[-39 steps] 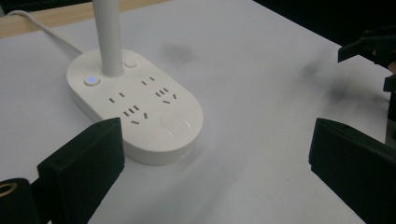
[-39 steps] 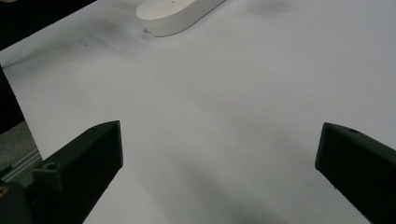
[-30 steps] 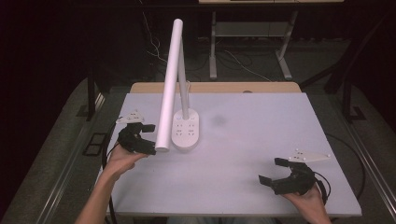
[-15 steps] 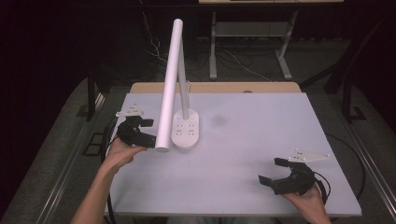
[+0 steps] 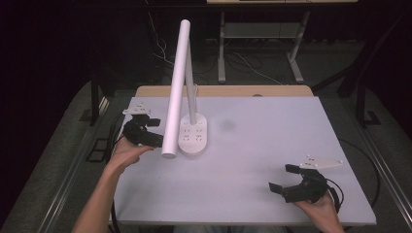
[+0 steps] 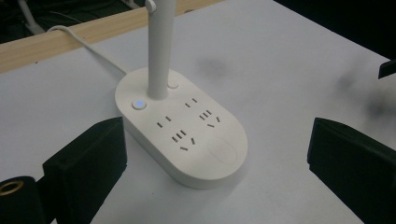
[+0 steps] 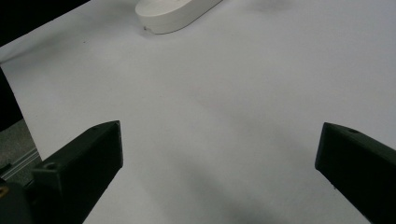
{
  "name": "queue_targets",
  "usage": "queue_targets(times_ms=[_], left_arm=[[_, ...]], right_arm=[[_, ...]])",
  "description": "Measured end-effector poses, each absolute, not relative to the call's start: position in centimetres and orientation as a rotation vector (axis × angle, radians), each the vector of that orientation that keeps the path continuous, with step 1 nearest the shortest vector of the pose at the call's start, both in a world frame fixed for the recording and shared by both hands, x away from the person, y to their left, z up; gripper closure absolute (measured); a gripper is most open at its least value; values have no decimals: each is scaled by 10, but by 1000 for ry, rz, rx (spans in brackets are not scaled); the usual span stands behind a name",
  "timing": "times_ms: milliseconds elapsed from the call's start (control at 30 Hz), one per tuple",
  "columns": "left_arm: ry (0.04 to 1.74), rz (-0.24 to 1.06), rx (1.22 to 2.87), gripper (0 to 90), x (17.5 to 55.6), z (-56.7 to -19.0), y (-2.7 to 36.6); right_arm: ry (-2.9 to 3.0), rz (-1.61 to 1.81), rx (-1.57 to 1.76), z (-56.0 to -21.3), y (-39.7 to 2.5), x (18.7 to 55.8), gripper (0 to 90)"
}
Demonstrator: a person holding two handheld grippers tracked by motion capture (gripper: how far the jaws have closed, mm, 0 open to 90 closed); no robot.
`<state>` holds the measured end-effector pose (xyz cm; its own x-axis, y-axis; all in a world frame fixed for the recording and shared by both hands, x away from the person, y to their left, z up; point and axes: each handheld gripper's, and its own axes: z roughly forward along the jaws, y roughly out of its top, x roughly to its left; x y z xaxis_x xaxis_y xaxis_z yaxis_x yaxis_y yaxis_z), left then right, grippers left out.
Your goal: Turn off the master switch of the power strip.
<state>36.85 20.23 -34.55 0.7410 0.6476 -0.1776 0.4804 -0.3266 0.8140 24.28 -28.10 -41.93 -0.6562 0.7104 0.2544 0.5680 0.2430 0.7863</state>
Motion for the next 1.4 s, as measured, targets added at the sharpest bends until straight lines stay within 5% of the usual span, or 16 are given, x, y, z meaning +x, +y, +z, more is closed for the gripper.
queue_targets(times_ms=[1400], left_arm=[[931,264,1983,54,421,-341,191]], right_arm=[[2361,1381,1218,-420,-280,243,2]])
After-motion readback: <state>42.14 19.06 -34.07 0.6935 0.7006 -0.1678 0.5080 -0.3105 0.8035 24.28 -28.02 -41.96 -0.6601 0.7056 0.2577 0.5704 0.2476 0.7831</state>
